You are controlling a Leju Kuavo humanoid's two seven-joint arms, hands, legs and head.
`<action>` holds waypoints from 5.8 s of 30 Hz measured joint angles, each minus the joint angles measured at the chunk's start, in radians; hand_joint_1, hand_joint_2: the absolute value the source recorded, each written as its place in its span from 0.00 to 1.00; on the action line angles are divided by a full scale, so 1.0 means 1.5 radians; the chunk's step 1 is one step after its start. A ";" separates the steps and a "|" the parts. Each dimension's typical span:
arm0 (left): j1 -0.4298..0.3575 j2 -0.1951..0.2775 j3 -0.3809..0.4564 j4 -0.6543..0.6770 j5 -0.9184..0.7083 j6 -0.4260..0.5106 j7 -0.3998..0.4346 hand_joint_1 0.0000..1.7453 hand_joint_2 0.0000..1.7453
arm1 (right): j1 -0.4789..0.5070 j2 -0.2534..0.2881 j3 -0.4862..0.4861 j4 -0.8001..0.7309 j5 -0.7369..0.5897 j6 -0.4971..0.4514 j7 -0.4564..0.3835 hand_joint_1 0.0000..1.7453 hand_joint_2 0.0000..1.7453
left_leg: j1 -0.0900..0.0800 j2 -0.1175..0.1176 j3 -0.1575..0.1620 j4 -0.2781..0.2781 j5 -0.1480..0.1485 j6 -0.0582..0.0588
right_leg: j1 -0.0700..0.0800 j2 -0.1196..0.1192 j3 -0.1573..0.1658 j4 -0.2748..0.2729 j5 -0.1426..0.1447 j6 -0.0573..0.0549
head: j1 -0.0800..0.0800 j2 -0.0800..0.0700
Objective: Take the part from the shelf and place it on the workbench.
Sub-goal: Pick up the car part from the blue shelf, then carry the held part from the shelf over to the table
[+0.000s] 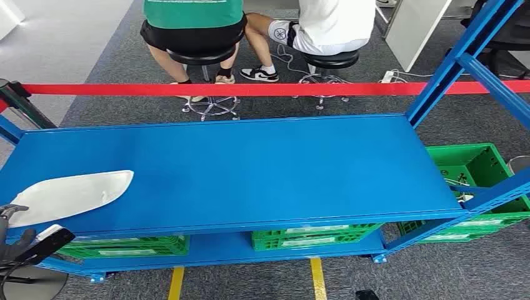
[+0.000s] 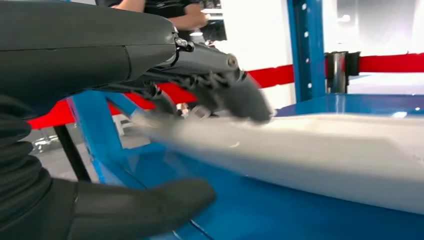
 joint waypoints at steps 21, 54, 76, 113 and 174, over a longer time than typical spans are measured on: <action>-0.014 -0.035 0.032 0.031 0.048 0.069 -0.069 1.00 1.00 | 0.000 0.000 0.000 0.000 0.006 0.003 0.000 0.00 0.00 | 0.000 0.000 0.000 0.000 0.000 -0.001 | 0.000 0.000 0.000 0.000 0.000 0.000 | 0.000 0.000; 0.026 -0.174 -0.008 -0.228 0.347 0.265 -0.353 1.00 1.00 | 0.001 0.000 0.000 0.000 0.012 -0.002 -0.013 0.00 0.00 | 0.000 0.000 0.000 0.000 -0.001 -0.001 | 0.000 0.000 -0.001 0.000 0.000 0.000 | 0.000 0.000; 0.052 -0.186 -0.103 -0.318 0.445 0.244 -0.430 1.00 1.00 | -0.008 0.000 0.000 0.000 0.013 -0.001 -0.051 0.00 0.00 | 0.000 0.000 0.000 0.000 -0.001 -0.001 | 0.000 0.000 0.000 0.000 0.000 0.000 | 0.000 0.000; -0.002 -0.211 -0.088 -0.346 0.325 0.360 -0.430 1.00 1.00 | -0.004 -0.004 -0.011 0.000 -0.006 -0.004 -0.054 0.00 0.00 | 0.009 0.004 0.008 -0.002 0.005 -0.006 | -0.016 0.001 0.016 0.019 -0.021 0.028 | 0.006 0.000; -0.013 -0.270 -0.031 -0.409 0.327 0.362 -0.430 1.00 1.00 | -0.008 0.029 -0.013 0.001 0.011 0.010 -0.048 0.00 0.00 | 0.000 0.010 -0.056 -0.017 0.076 -0.003 | -0.008 -0.001 0.104 -0.017 -0.076 0.018 | 0.008 0.000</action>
